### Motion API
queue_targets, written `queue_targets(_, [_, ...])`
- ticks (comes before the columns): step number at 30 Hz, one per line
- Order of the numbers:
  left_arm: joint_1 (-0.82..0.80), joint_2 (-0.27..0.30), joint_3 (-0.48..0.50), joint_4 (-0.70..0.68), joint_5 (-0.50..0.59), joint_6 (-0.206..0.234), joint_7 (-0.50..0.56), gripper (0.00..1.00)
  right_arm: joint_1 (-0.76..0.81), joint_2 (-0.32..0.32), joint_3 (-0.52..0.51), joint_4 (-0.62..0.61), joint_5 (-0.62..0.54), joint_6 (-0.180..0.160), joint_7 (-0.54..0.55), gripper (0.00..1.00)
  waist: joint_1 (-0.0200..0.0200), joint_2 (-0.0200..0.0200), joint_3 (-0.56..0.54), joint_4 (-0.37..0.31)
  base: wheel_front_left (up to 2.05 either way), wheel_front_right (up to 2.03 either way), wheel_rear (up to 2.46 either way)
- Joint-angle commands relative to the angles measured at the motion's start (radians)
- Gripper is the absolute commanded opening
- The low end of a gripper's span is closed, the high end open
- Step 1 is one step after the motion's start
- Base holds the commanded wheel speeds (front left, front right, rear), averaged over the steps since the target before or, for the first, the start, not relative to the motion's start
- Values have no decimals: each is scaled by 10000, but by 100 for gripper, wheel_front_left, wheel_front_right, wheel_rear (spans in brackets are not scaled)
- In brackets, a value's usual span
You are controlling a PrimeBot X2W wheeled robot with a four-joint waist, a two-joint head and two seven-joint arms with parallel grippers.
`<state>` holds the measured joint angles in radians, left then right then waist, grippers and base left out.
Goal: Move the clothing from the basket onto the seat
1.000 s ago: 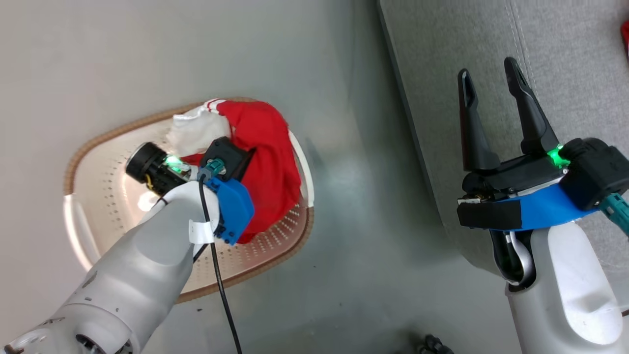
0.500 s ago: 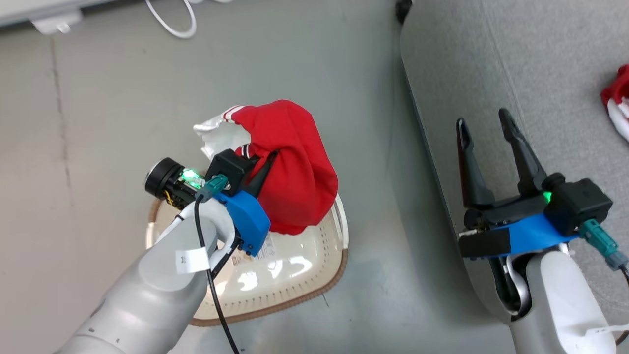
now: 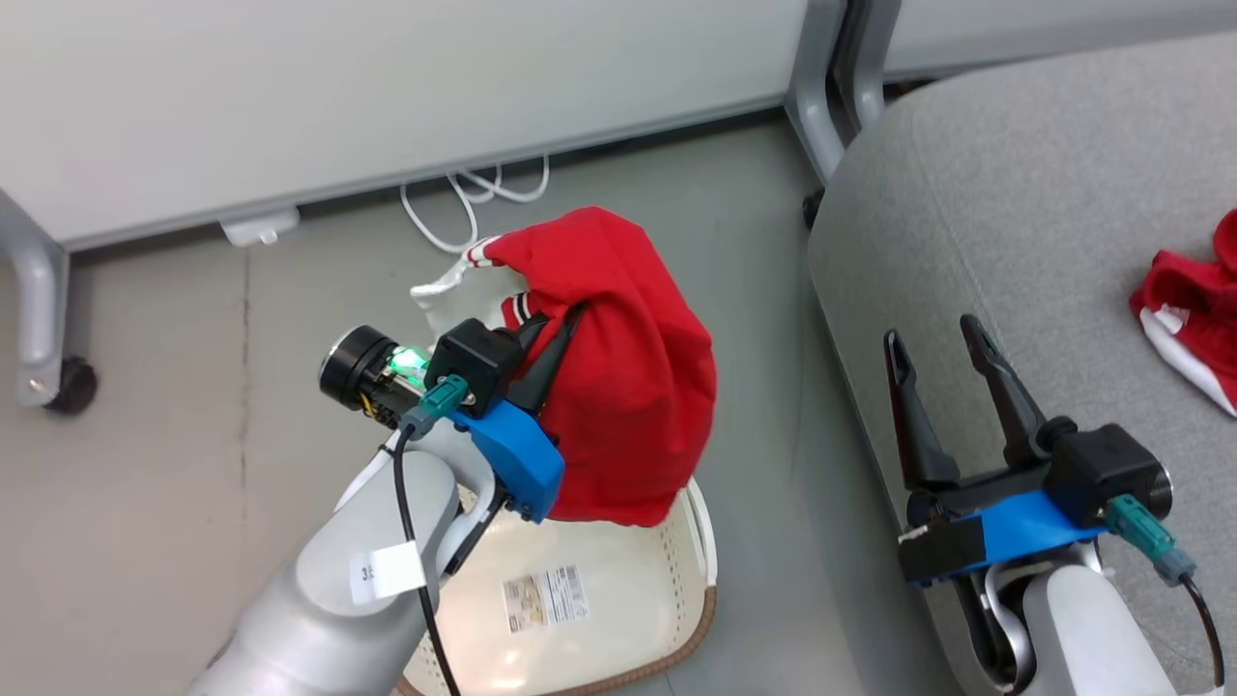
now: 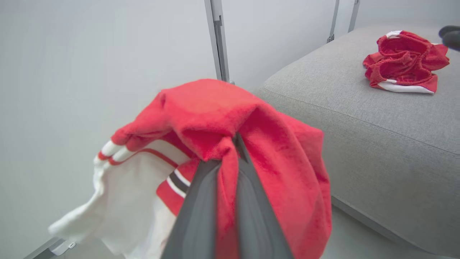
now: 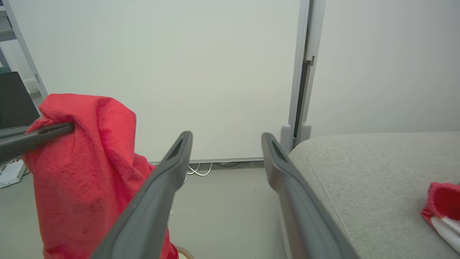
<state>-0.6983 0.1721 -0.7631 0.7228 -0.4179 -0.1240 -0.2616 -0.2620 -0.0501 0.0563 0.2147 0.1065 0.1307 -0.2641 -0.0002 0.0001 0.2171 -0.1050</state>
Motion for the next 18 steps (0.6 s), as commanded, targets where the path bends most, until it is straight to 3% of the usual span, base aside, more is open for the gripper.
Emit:
queue_targets(1, [124,-85,117,-200,127,-29,-49,0,250,-4,-5,70,-28,1,-5,100,2,-1,-536,138,0,0,0])
queue_targets(18, [509,-433,14,-1470,398,-73,-50,0,1169,-117,121,241,110,1,-5,100,2,-1,-1909,494,0,0,0])
